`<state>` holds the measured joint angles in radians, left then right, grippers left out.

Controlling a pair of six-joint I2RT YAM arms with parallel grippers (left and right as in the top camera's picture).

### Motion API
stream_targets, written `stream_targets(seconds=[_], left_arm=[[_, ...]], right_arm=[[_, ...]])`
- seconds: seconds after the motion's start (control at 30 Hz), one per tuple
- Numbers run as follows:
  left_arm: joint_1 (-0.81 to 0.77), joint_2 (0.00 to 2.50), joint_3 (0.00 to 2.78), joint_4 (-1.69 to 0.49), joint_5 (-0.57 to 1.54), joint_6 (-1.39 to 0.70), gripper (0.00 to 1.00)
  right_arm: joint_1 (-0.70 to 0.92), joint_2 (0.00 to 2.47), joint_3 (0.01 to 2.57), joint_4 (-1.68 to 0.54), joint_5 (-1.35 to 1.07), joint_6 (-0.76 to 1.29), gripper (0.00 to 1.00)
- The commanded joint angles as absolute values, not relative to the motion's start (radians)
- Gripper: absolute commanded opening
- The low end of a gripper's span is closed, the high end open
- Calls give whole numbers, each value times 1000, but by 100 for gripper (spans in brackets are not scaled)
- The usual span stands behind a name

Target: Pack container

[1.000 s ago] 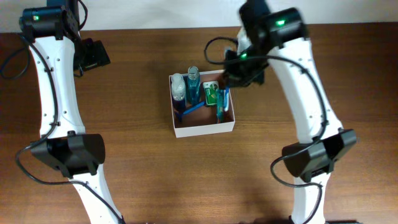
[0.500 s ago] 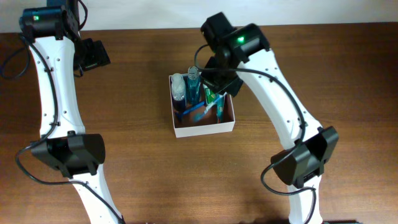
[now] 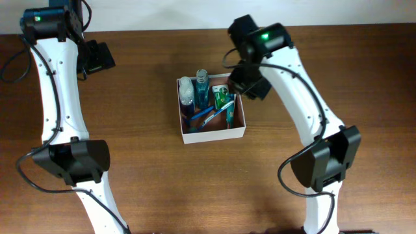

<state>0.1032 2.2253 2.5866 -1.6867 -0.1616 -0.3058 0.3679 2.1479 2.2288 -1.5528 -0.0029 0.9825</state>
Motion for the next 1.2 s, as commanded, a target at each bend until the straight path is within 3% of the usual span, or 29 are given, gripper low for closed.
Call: stream_targets(seconds=[0.0,0.03,0.07,0.1,0.23,0.33,0.5,0.87,1.17], left_arm=[[105,2217,2583,-1687,-162,-297,99],[105,2217,2583,-1687,-162,-297,99],[105,2217,2583,-1687,-162,-297,99],[105,2217,2583,-1687,-162,-297,99],[105,2217,2583,-1687,-162,-297,99],[105,2217,2583,-1687,-162,-297,99],[105,2217,2583,-1687,-162,-297,99],[105,2217,2583,-1687,-162,-297,99],[105,2217,2583,-1687,-162,-297,99]], right_arm=[[316,2149,2228,-1583,24,905,30],[297,2149,2228,-1594,24,882,42],[274,2149,2228,-1609,24,849,83],[251,2149,2228,-1623,24,805,99],[148,2148,2226,-1699,10,607,99],[86,2132,2225,-1699,-147,424,99],[57,2038,2208,-1699,-199,318,99],[85,1519,1868,-1699,-113,315,99],[85,1462,1868,-1699,-119,292,99]])
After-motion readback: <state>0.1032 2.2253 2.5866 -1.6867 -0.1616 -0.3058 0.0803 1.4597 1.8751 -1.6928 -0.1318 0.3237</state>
